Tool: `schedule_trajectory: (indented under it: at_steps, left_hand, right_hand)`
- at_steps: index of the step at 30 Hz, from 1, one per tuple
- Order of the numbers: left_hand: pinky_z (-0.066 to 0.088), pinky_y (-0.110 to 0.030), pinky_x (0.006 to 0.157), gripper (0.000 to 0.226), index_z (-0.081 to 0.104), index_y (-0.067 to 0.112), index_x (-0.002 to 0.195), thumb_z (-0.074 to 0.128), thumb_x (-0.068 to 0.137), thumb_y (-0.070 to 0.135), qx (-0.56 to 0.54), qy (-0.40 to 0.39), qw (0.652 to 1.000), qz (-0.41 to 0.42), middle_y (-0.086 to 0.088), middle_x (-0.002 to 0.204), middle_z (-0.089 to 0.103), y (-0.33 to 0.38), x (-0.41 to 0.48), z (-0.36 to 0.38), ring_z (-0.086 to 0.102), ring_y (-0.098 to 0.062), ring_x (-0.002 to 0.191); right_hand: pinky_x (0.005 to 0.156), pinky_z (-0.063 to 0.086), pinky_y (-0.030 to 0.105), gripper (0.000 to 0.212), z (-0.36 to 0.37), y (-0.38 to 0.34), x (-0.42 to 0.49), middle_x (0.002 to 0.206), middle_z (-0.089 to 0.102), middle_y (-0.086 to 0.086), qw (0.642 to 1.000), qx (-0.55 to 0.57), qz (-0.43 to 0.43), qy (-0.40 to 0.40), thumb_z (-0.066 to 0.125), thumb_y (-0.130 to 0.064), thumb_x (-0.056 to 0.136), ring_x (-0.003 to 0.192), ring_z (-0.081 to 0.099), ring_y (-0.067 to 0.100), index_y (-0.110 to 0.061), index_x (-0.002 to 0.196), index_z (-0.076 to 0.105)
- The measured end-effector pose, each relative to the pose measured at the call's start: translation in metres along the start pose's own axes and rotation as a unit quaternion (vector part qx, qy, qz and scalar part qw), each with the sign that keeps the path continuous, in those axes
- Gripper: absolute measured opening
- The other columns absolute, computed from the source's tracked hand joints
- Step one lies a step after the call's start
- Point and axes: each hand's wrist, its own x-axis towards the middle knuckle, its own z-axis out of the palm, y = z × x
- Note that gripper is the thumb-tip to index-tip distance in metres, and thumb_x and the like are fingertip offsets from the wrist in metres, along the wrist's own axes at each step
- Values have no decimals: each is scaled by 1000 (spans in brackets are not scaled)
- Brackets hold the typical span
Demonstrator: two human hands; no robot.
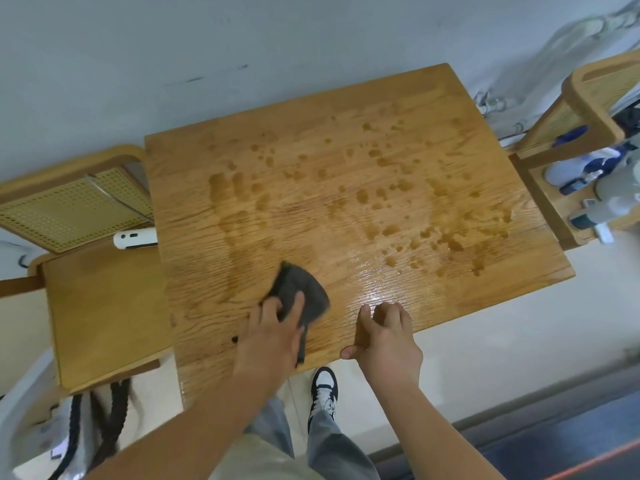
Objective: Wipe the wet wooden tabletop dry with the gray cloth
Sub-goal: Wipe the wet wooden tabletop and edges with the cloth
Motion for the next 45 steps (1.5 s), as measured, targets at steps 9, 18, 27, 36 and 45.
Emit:
schedule_trajectory:
  at_steps: [9, 18, 27, 36, 45]
  left_hand:
    - [51, -45, 78, 58, 43, 37, 152, 62, 97, 39, -5, 66, 991, -117, -7, 117, 49, -86, -28, -7, 48, -29, 99]
    - [51, -35, 73, 56, 50, 46, 143, 62, 89, 48, 42, 47, 985, 162, 3, 115, 53, -113, -76, 2, 52, -20, 94]
    - [51, -44, 74, 65, 52, 34, 145, 71, 83, 40, 6, 73, 997, 18, -9, 114, 58, -108, -68, 9, 52, -30, 94]
    - [48, -41, 86, 58, 36, 36, 157, 53, 101, 40, -35, 53, 989, -134, -7, 125, 46, -181, 27, -30, 46, -29, 108]
    - [48, -41, 81, 58, 40, 40, 151, 56, 95, 37, 42, 18, 940, 337, -3, 122, 54, -203, 57, -32, 53, -25, 100]
  right_hand:
    - [70, 51, 36, 80, -19, -16, 0, 140, 32, -1, 998, -26, 27, -44, 80, -66, 68, 137, 22, 24, -35, 134, 48]
    - [102, 45, 36, 100, -21, -71, 1, 142, 29, 6, 997, -48, -63, 16, 76, -44, 77, 129, 31, 27, -25, 154, 16]
    - [115, 32, 52, 98, -6, -160, 17, 159, 13, 9, 990, -97, -101, -22, 72, -47, 83, 148, 12, 34, -30, 157, 11]
    - [106, 46, 48, 98, -7, -167, 27, 153, 23, 3, 996, -45, -53, -59, 83, -49, 75, 140, 22, 30, -38, 153, 24]
    - [103, 48, 45, 95, 3, -167, 25, 153, 22, -6, 999, -16, -25, -30, 84, -34, 72, 143, 21, 29, -49, 145, 26]
